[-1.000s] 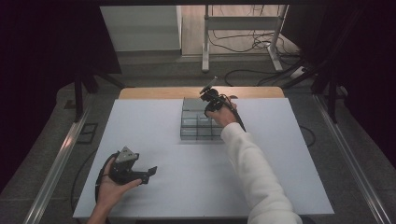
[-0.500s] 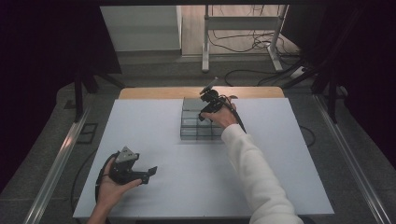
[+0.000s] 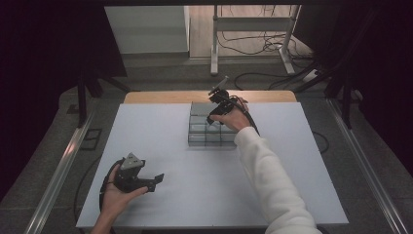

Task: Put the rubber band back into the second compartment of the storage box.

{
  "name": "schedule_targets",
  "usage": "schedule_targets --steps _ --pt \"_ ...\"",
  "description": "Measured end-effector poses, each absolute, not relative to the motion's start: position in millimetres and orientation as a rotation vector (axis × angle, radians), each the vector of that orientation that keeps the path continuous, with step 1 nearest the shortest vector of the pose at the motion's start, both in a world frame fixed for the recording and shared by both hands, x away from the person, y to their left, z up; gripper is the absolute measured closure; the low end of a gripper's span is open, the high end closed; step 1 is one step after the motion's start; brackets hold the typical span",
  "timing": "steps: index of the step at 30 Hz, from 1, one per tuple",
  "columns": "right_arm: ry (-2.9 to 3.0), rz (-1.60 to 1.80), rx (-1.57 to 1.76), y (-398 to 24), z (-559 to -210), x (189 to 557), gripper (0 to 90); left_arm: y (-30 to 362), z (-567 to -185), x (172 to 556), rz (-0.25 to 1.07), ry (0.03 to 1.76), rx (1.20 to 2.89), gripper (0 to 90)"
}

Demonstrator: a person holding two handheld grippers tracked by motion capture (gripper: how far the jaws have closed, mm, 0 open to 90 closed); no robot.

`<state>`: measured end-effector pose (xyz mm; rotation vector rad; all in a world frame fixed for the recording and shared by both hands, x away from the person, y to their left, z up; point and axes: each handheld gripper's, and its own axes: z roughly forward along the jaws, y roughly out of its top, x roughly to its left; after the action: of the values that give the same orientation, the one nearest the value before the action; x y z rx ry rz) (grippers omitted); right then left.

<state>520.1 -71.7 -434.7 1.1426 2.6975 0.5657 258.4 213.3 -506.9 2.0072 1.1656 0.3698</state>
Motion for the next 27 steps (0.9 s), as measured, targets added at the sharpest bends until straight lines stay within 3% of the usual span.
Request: schedule_targets --steps 10,19,27 --pt "2.702 0.609 1.103 -81.0 -405.5 504.5 21.0 212.4 -507.7 260.6 0.366 1.165 2.013 10.1" --pt "2.725 0.604 1.091 -83.2 -407.0 498.5 21.2 214.5 -508.5 260.2 0.370 1.174 2.010 10.1" --pt "2.733 0.630 1.062 -100.9 -401.8 467.2 21.7 213.7 -509.1 259.7 0.383 1.164 2.024 10.1"
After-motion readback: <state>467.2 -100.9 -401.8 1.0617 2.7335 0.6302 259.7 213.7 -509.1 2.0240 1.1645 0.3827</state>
